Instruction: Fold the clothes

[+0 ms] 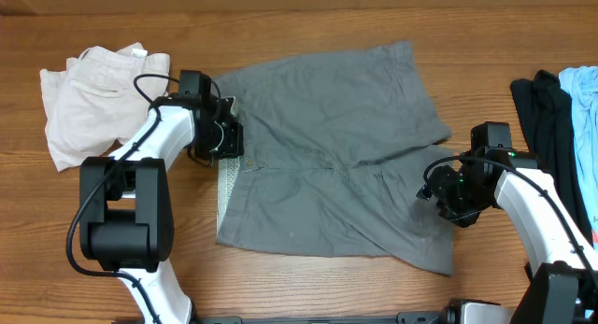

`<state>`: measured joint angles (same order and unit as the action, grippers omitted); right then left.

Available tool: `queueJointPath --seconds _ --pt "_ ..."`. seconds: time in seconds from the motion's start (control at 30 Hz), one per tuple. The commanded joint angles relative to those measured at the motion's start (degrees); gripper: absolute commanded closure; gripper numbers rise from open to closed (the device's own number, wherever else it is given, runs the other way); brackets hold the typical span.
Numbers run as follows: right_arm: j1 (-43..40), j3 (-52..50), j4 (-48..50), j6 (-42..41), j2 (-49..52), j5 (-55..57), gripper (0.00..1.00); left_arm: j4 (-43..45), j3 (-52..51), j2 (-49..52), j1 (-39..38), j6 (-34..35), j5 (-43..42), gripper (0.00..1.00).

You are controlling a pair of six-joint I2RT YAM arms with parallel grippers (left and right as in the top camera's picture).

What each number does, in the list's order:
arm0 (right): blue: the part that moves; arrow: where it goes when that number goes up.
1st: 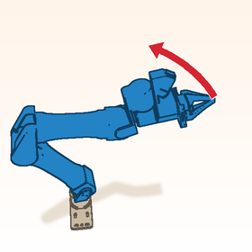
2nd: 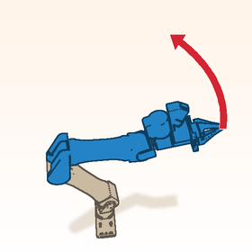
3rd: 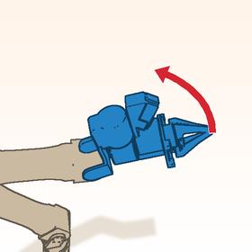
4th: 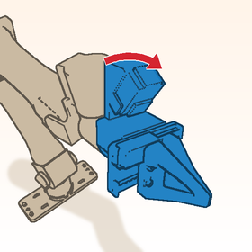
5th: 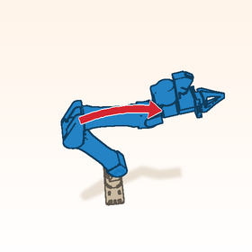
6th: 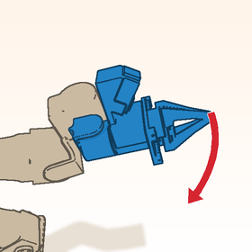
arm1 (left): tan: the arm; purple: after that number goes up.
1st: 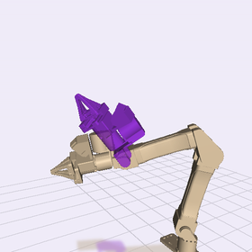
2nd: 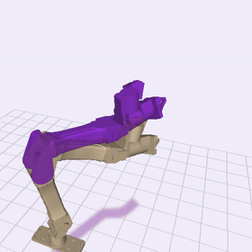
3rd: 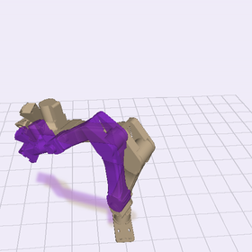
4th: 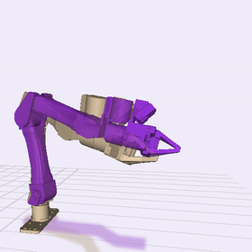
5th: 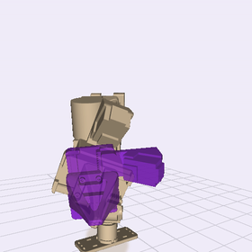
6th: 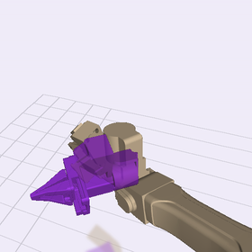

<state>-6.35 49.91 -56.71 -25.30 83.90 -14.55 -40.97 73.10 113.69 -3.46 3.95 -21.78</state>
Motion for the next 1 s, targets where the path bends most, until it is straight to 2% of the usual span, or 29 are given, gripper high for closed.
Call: queueJointPath --seconds 0.0,0.17,0.33,0.43,0.6,0.77,0.8,0.87,0.93,0.97 --pt "-0.2 0.1 1.6 0.1 -0.2 3.3 0.43 -1.5 0.2 -2.1 1.3 -1.0 -5.1 0.96" --pt "-0.2 -1.5 4.2 -1.9 2.5 3.6 0.49 -4.0 0.7 -6.5 3.7 -2.4 -7.8 0.96" --pt "-0.2 -2.7 7.0 -3.4 4.5 3.6 0.49 -7.3 0.7 -8.9 6.4 -2.7 -1.3 0.96" --pt "-0.2 -2.7 7.1 -3.4 5.1 3.6 0.49 -8.3 0.7 -8.9 7.2 -2.7 -2.3 0.96" --pt "-0.2 -2.7 7.2 -3.4 5.1 3.6 0.48 -10.0 0.7 -8.9 7.3 -1.9 7.0 0.96" --pt "-0.2 -2.7 7.6 -3.4 5.1 4.8 0.48 -9.1 0.7 -8.9 7.2 -2.3 3.7 0.96" --pt "-0.2 -2.7 8.0 -3.4 5.2 4.9 0.51 -8.8 0.7 -8.9 7.2 -2.3 2.8 0.96" --pt "-0.2 -2.7 9.2 -3.5 5.5 5.5 0.68 -8.2 0.7 -8.9 7.2 -2.2 1.7 0.96" --pt "-0.2 -2.7 10.6 -4.3 5.9 5.8 0.71 -8.0 0.7 -8.9 7.2 -2.2 1.6 0.96" --pt "-0.2 -2.7 11.3 -5.0 6.1 5.8 0.77 -8.0 0.7 -8.9 7.2 -2.3 1.6 0.96"
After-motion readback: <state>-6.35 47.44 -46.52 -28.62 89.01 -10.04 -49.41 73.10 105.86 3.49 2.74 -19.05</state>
